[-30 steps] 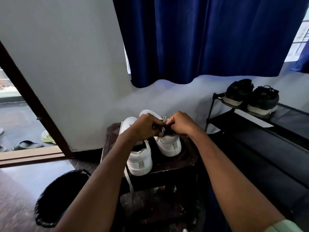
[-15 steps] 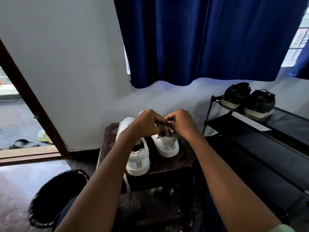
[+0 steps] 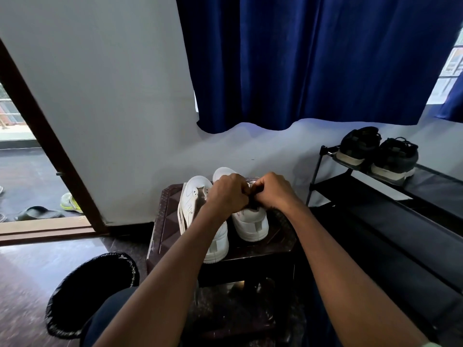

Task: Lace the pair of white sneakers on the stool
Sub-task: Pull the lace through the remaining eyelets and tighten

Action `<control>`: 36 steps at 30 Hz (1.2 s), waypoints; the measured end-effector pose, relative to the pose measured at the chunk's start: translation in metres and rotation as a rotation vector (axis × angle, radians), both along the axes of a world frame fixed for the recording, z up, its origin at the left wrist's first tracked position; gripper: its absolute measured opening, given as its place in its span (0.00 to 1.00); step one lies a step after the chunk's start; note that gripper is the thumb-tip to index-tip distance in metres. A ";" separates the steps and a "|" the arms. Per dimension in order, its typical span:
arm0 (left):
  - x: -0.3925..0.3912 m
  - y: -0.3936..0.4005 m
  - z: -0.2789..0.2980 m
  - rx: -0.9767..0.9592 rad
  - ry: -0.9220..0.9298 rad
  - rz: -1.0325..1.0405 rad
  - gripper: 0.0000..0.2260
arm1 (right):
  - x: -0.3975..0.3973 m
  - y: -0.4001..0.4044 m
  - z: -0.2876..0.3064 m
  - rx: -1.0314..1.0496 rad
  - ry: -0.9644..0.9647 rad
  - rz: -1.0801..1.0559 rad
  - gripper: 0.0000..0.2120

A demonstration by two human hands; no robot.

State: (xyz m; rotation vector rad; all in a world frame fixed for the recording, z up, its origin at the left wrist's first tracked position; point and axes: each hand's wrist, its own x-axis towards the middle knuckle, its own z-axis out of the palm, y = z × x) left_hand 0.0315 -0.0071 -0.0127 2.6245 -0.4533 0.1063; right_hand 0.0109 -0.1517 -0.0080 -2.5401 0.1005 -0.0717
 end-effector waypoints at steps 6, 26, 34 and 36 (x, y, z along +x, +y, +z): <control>0.003 0.005 0.005 -0.147 0.172 -0.141 0.15 | -0.003 -0.007 0.005 0.000 0.001 -0.016 0.05; 0.025 0.135 -0.030 0.074 0.224 0.538 0.22 | 0.020 0.068 -0.022 -0.303 -0.109 0.108 0.14; 0.027 0.131 -0.031 0.103 0.204 0.547 0.21 | 0.026 0.083 -0.019 -0.297 -0.201 -0.008 0.11; 0.029 0.132 -0.031 0.151 0.199 0.508 0.20 | 0.031 0.090 -0.017 -0.243 -0.285 0.025 0.09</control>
